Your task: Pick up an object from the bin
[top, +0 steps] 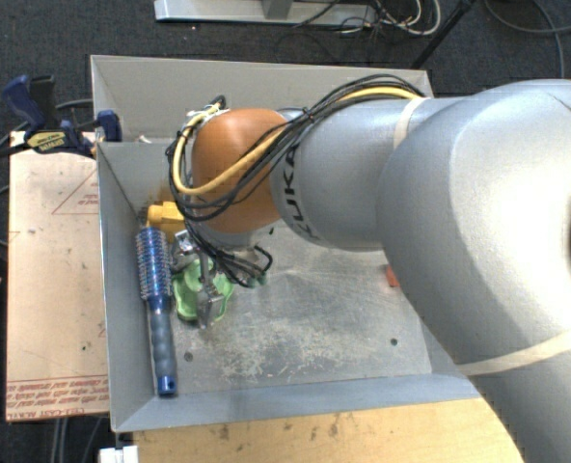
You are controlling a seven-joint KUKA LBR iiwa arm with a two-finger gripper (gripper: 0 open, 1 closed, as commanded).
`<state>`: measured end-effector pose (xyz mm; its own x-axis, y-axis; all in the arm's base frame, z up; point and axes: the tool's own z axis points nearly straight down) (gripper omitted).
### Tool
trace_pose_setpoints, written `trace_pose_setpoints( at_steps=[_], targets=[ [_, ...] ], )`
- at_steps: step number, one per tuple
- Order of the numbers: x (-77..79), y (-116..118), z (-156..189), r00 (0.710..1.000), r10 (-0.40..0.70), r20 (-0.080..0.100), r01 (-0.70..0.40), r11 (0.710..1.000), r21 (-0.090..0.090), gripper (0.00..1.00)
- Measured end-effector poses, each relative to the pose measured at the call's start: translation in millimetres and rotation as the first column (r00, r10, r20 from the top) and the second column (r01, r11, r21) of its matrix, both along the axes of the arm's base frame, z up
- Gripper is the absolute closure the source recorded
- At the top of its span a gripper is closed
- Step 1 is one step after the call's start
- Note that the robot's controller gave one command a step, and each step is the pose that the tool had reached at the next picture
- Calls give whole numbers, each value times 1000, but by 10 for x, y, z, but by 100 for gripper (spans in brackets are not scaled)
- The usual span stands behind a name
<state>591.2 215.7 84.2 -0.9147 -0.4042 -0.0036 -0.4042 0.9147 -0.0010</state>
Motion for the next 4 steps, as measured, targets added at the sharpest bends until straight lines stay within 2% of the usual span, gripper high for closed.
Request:
trace_pose_setpoints(
  at_steps=[1, 2, 3, 4],
  targets=[
    [-186, 189, -75, 999, -51, 13, 51, 999, 3, 100],
    [-185, 186, -75, 999, -52, 13, 52, 999, 3, 0],
    [-965, 232, -86, 1000, -25, 14, 26, 1000, -8, 0],
    [-62, -337, 724, 987, 159, 9, -159, 987, -1, 0]
  ],
)
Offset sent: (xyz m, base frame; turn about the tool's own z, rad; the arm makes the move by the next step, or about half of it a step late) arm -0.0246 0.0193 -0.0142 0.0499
